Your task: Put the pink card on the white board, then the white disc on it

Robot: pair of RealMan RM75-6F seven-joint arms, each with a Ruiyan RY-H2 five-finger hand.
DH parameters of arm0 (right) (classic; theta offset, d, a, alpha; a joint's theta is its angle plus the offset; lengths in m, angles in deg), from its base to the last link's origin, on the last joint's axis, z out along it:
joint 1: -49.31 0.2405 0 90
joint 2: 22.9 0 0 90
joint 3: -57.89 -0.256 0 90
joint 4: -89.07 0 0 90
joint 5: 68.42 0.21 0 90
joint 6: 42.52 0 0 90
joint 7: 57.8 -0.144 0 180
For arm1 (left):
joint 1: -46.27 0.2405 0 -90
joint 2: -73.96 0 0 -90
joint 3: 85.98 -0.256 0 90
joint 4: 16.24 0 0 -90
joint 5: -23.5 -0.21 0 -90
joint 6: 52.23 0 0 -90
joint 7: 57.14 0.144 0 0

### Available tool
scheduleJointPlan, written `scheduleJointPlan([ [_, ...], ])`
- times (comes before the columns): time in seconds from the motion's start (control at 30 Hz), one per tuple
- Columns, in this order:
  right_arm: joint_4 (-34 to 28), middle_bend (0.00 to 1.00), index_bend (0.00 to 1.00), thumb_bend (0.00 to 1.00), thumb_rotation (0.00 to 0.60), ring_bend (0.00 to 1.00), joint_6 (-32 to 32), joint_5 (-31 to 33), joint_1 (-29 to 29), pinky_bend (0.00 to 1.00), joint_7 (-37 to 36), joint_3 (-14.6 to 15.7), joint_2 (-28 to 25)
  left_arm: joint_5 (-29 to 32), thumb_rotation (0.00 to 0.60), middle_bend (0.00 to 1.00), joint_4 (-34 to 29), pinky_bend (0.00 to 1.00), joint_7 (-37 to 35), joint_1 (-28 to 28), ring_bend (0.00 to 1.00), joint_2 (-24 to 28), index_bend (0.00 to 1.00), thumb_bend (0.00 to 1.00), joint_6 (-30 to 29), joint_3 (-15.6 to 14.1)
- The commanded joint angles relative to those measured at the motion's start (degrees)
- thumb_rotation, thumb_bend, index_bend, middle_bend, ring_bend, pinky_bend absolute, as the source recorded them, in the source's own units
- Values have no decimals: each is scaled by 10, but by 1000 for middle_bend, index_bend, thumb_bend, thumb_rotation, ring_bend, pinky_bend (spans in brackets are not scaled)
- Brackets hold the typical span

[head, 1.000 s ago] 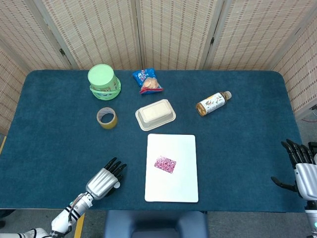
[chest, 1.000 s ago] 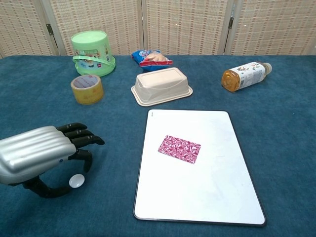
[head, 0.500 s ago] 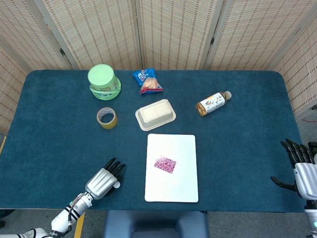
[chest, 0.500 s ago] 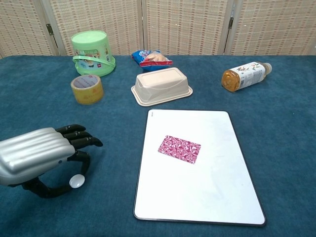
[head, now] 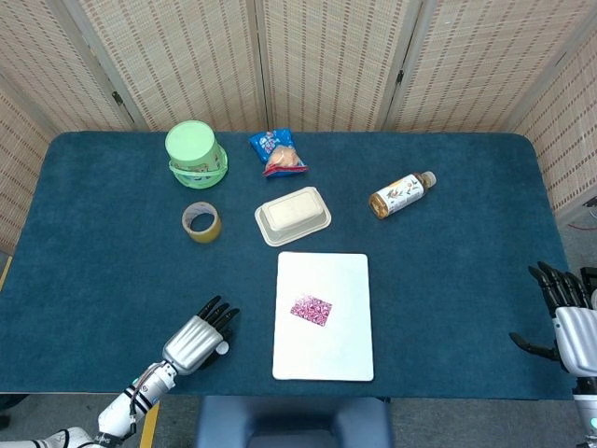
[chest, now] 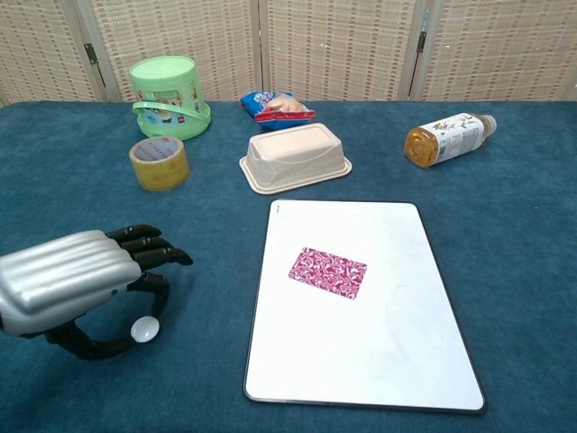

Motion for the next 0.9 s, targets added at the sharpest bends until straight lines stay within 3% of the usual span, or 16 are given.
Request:
scheduleJointPlan([
  [0.03,0,65,76,153,600,63,0,0,0,36,0,0,0,-1,600,144,-9,0,-3,-6,123,6,485,403,2,11],
  [0.17,-1,65,76,152,600,63,-1,0,0,36,0,0,-1,4,600,144,-24,0,-7,-16,124,12,485,403,10,27],
  [0.33,-1,65,76,152,600,64,-1,1,0,36,1,-1,-2,33,600,144,-54,0,-7,-64,123,8,485,405,45,95],
  [0.57,1,65,76,153,600,62,0,8,-3,36,-3,-1,-3,99,600,144,-49,0,39,-125,120,-31,483,406,103,154],
  [0.9,6,65,76,153,600,62,1,15,-6,36,-8,-2,-5,179,600,144,-20,0,97,-189,117,-93,482,405,134,190],
])
